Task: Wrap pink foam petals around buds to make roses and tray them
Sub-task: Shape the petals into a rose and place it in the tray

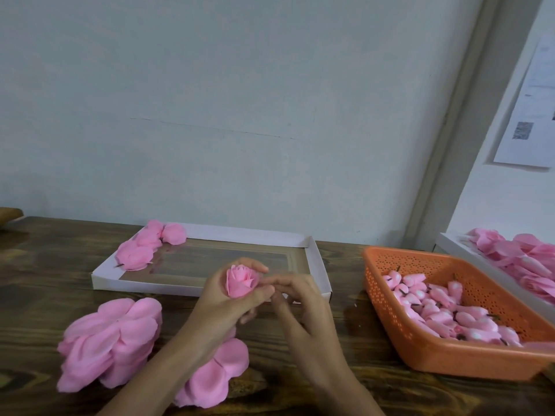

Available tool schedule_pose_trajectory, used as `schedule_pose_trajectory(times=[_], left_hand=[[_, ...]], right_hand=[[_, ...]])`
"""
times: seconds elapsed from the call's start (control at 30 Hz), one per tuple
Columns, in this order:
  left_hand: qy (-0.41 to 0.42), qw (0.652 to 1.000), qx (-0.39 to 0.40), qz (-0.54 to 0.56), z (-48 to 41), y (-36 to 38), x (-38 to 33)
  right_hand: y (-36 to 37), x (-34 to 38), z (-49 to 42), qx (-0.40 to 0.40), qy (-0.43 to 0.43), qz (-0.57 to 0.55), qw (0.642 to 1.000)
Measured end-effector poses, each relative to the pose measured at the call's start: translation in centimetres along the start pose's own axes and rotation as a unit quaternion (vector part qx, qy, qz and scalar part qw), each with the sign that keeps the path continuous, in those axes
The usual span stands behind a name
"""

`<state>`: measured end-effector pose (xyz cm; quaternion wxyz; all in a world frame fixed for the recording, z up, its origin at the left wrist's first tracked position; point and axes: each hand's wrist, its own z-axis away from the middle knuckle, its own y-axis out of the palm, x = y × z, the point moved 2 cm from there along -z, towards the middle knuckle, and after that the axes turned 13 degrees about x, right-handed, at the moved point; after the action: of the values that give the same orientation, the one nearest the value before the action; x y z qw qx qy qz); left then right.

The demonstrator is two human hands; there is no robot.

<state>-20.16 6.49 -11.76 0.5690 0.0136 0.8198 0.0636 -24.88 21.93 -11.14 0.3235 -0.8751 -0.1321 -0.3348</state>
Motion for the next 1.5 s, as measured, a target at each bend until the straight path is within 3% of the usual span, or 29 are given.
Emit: schedule_pose_trajectory(times=[0.13, 0.27, 0.5, 0.63, 0.73, 0.9, 1.03, 1.17, 1.3, 1.37, 1.5], left_hand=[[0.035, 0.998, -0.018, -0.053, 0.1, 0.0, -0.2], [0.042, 0.999, 0.001, 0.007, -0.3, 0.6, 0.2], [0.063, 0.997, 0.019, 0.035, -0.3, 1.0, 0.2], [0.064, 0.997, -0.037, -0.005, -0.2, 0.7, 0.2], [0.034, 0.990, -0.113, 0.078, -0.1, 0.6, 1.0], [0.008, 0.973, -0.068, 0.221, -0.6, 1.7, 1.5], [-0.031, 0.978, -0.061, 0.196, 0.0, 2.7, 1.7], [0.002, 0.990, -0.008, 0.144, 0.3, 2.2, 1.0], [-0.013, 0.978, 0.126, 0.163, 0.9, 1.5, 0.1], [-0.031, 0.985, 0.120, 0.117, 1.0, 1.1, -0.1], [-0.044, 0.995, 0.068, 0.066, 0.9, 1.2, -0.4]], right_hand=[[0.1, 0.5, 0.1, 0.005, -0.052, 0.095, 0.994], [0.3, 0.4, 0.2, 0.067, -0.061, 0.145, 0.985], [0.4, 0.6, 0.3, 0.059, -0.070, 0.169, 0.981], [0.7, 0.4, 0.7, -0.011, -0.022, -0.011, 1.000], [1.8, 0.0, 0.7, -0.034, 0.050, -0.135, 0.989], [3.2, -0.5, 0.7, -0.008, 0.079, -0.132, 0.988], [3.4, -0.1, 0.6, -0.008, 0.058, -0.135, 0.989], [3.3, -0.2, 0.3, -0.006, 0.057, -0.173, 0.983], [3.1, 0.3, 0.0, 0.082, 0.056, -0.310, 0.946], [3.4, 0.4, -0.2, 0.109, 0.100, -0.376, 0.915], [4.1, -0.1, -0.3, 0.069, 0.192, -0.514, 0.833]])
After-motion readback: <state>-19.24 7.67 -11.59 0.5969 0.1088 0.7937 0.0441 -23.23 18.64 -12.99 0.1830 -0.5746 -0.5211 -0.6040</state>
